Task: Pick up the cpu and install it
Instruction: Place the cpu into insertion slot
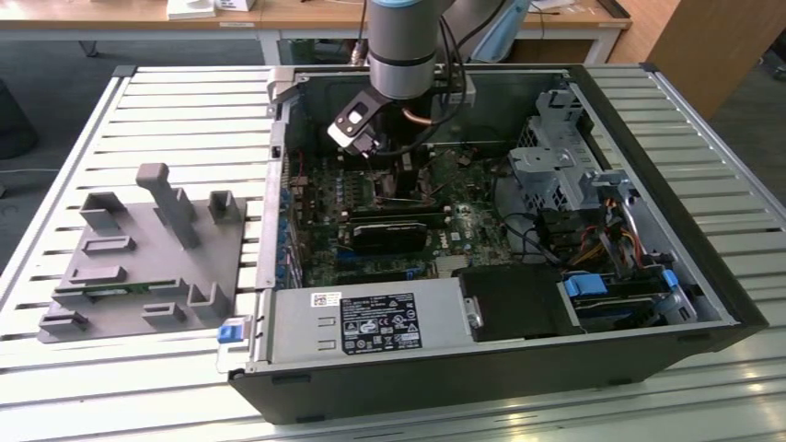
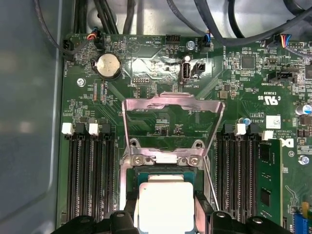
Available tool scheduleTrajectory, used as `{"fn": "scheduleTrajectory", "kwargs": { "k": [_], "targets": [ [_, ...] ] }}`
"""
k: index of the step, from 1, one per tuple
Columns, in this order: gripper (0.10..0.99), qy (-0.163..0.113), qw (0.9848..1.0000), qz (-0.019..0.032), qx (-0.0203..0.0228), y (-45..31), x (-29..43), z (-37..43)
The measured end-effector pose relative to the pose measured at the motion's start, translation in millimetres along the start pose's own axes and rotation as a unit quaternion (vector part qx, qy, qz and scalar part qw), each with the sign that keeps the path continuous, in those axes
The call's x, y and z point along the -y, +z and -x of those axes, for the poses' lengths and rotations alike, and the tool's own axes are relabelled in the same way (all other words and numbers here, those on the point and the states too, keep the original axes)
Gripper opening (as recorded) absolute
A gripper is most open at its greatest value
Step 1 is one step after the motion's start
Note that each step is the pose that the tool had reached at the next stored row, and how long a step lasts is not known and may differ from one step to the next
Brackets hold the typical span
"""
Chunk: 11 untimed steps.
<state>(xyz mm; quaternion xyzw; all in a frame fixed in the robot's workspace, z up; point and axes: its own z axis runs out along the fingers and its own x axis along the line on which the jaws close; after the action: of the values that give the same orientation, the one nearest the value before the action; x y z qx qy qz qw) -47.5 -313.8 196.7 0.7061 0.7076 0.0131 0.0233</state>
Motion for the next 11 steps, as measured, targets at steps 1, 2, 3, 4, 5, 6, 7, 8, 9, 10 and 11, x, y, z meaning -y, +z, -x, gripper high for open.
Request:
{"fn": "scheduleTrajectory", "kwargs": {
  "k": [1, 2, 3, 4, 5, 6, 7, 8, 9, 10, 11],
  "targets": [
    [0.541, 0.000, 1.0000, 0.0000, 0.0000, 0.5, 0.0, 0.0],
    [0.541, 0.000, 1.0000, 0.0000, 0.0000, 1.1, 0.0, -0.1],
    [0.541, 0.001, 1.0000, 0.0000, 0.0000, 1.7, 0.0, -0.1],
    [0.541, 0.001, 1.0000, 0.0000, 0.0001, 2.3, 0.0, -0.1],
    [0.541, 0.001, 1.0000, 0.0000, 0.0001, 2.8, 0.0, -0.2],
    [0.541, 0.001, 1.0000, -0.0001, 0.0002, 3.2, 0.0, -0.2],
    [0.541, 0.001, 1.0000, -0.0001, 0.0002, 3.2, 0.0, -0.2],
    [0.541, 0.001, 1.0000, -0.0001, 0.0002, 3.2, 0.0, -0.2],
    [0.541, 0.001, 1.0000, -0.0001, 0.0002, 3.3, 0.0, -0.2],
    [0.541, 0.001, 1.0000, -0.0001, 0.0002, 3.3, 0.0, -0.3],
    [0.541, 0.001, 1.0000, -0.0001, 0.0001, 3.3, 0.0, -0.3]
  ]
}}
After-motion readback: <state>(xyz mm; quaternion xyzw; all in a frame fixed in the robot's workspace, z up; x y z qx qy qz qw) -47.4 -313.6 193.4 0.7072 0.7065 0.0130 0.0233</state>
